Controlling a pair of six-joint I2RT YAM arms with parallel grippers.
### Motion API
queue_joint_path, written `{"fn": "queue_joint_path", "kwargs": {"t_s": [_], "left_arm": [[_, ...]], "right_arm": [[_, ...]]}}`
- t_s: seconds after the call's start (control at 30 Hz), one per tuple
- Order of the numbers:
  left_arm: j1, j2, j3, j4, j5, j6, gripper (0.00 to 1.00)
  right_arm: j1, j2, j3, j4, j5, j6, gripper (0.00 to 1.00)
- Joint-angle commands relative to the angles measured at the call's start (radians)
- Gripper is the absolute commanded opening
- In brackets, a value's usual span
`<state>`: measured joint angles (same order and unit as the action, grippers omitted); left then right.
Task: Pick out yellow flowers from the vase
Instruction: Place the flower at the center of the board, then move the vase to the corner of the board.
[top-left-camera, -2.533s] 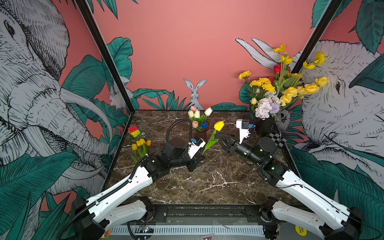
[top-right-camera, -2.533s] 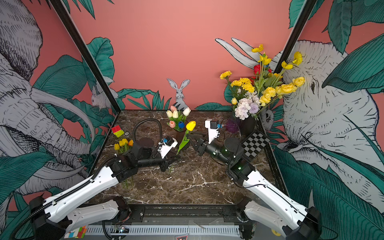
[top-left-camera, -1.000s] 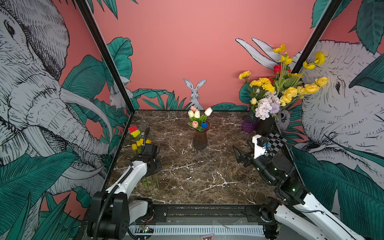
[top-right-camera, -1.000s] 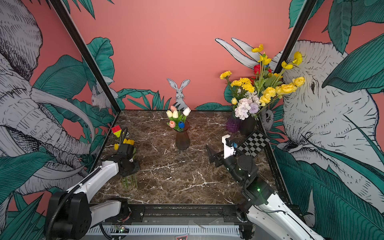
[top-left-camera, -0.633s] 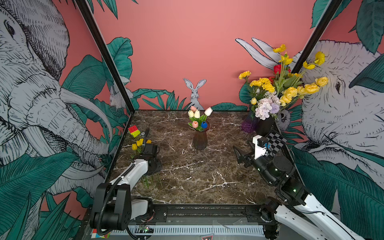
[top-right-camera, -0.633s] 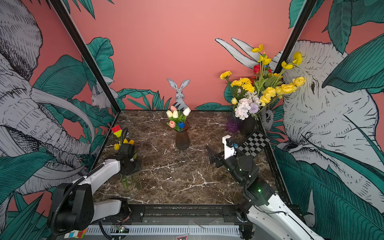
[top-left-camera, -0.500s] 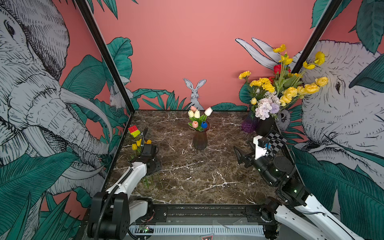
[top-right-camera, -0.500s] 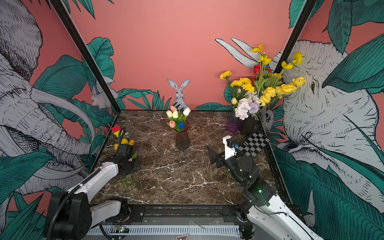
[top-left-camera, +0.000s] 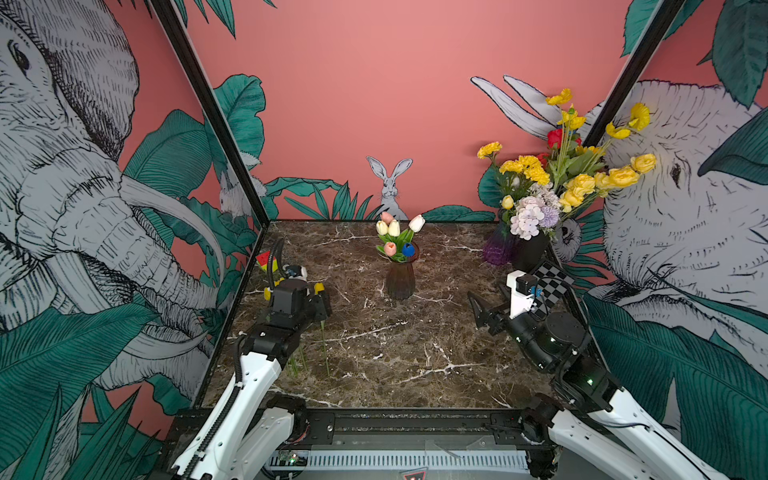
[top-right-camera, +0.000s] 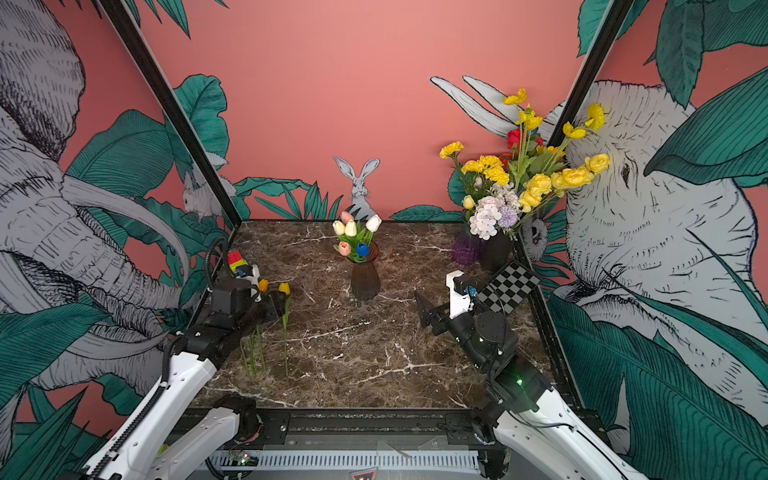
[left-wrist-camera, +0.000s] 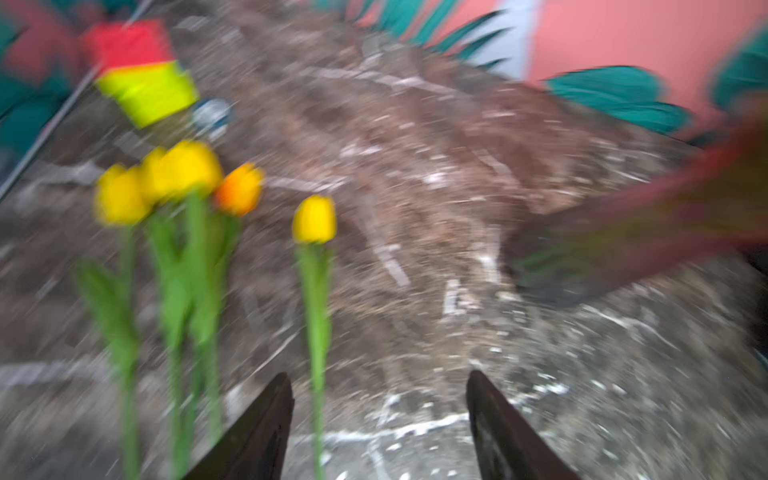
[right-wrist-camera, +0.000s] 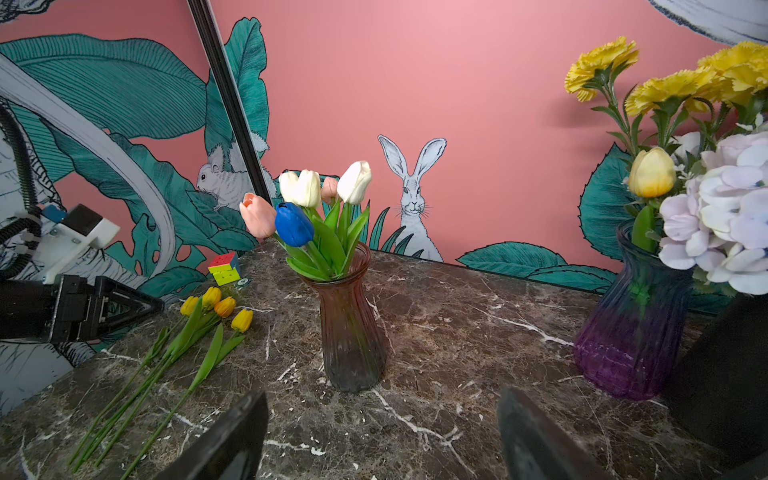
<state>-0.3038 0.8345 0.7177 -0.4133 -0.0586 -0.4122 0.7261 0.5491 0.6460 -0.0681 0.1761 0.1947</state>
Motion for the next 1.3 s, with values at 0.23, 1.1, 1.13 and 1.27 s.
{"fn": "queue_joint_path", "kwargs": {"t_s": [0.23, 1.1, 1.13, 1.27], "left_arm": [[-0.183, 0.119, -0.142, 0.671, 0.149, 0.107, 0.79], [-0.267, 0.912, -0.064, 1.723, 0.321, 0.406, 0.89], [-0.267, 0.927, -0.049, 1.726, 0.321, 0.412, 0.89], [-0.267, 0.968, -0.004, 1.725, 0.319, 0.431, 0.89]], "right_arm": [[0.001, -0.036, 0.015, 0.024, 0.057, 0.032, 0.85], [0.001, -0.083, 0.023, -0.017, 0.146, 0.032, 0.9], [0.0, -0.082, 0.023, -0.016, 0.146, 0.032, 0.9], [0.002, -0.082, 0.023, -0.019, 0.147, 0.029, 0.9]]}}
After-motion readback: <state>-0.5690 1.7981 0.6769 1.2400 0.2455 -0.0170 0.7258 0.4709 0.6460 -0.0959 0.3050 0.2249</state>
